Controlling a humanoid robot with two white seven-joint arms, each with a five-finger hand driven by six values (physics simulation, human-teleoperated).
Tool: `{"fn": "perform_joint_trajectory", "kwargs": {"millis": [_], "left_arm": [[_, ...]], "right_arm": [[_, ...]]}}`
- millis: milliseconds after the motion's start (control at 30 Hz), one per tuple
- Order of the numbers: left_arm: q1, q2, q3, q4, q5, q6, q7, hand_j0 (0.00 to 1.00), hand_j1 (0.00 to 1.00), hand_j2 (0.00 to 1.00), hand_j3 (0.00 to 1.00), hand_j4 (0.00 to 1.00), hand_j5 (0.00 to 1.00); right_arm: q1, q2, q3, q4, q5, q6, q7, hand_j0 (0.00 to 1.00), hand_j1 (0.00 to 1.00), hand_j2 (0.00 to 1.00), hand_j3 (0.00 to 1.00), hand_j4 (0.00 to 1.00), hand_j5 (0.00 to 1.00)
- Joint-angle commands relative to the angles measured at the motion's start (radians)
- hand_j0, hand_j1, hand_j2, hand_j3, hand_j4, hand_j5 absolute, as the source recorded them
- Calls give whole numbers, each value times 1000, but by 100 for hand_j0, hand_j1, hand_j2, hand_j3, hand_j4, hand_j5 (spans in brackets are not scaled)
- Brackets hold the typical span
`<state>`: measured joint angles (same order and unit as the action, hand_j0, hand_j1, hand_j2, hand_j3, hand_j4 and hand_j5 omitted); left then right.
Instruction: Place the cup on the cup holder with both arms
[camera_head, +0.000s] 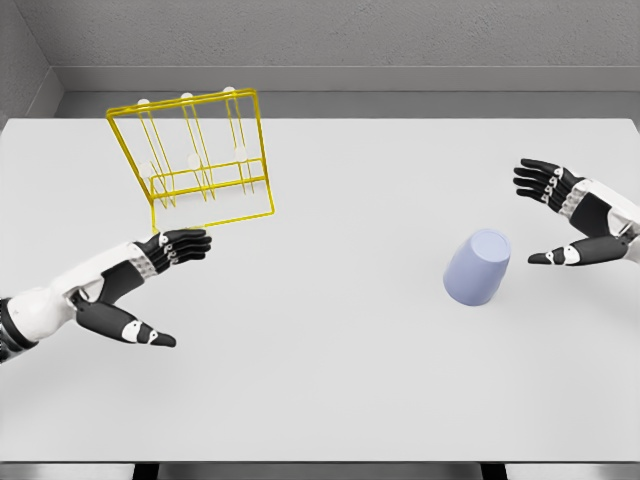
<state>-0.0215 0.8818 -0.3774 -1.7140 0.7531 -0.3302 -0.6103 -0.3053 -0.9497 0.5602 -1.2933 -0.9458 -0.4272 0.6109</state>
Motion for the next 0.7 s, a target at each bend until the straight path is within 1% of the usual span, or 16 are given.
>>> {"fn": "perform_joint_trajectory", "kwargs": {"millis": [0, 67, 133, 167, 200, 233, 333, 400, 433, 467, 500, 533, 667], "left_arm": [[0, -35, -6, 4, -29, 10, -1, 100, 100, 100, 100, 100, 100], [-5, -44, -8, 7, -15, 56, -1, 100, 100, 100, 100, 100, 100], [-28, -81, -12, 8, -23, 131, -1, 100, 100, 100, 100, 100, 100], [-51, -113, -14, 22, -27, 132, -1, 100, 100, 100, 100, 100, 100], [-86, -152, -26, 63, -29, 132, -1, 100, 100, 100, 100, 100, 100], [-129, -165, -61, 94, -28, 132, -1, 100, 100, 100, 100, 100, 100], [-129, -167, -69, 88, -20, 134, -1, 100, 100, 100, 100, 100, 100], [-130, -170, -70, 90, -27, 157, -1, 100, 100, 100, 100, 100, 100], [-133, -175, -89, 97, -31, 160, -1, 100, 100, 100, 100, 100, 100], [-141, -185, -124, 109, -32, 162, -1, 100, 100, 100, 100, 100, 100], [-146, -193, -126, 111, -55, 160, -1, 100, 100, 100, 100, 100, 100], [-147, -202, -126, 110, -61, 161, -1, 100, 100, 100, 100, 100, 100], [-156, -208, -126, 129, -60, 160, -1, 100, 100, 100, 100, 100, 100]], "right_arm": [[0, -1, -2, 3, -7, 1, 0, 100, 100, 100, 100, 100, 100], [-2, 0, -3, 23, -7, 1, 0, 100, 100, 100, 100, 100, 100], [-2, 2, -5, 37, -7, -1, 0, 100, 100, 100, 100, 100, 100], [-2, 8, -5, 46, -7, 1, 0, 100, 100, 100, 100, 100, 100], [0, 26, -5, 58, -7, 1, 0, 100, 100, 100, 100, 100, 100], [2, 31, -2, 88, -5, 1, 0, 100, 100, 100, 100, 100, 100], [3, 34, -3, 132, -7, 1, 0, 100, 100, 100, 100, 100, 100], [17, 45, -8, 134, -7, 1, 0, 100, 100, 100, 100, 100, 100], [31, 46, -8, 134, -7, 1, 0, 100, 100, 100, 100, 100, 100], [31, 45, -5, 134, -7, 2, 0, 100, 100, 100, 100, 100, 100], [34, 46, -3, 132, -5, 1, 0, 100, 100, 100, 100, 100, 100], [46, 49, -8, 132, -2, -1, 0, 100, 100, 100, 100, 100, 100], [51, 92, -10, 134, 1, -2, 0, 100, 100, 100, 100, 100, 100]]}}
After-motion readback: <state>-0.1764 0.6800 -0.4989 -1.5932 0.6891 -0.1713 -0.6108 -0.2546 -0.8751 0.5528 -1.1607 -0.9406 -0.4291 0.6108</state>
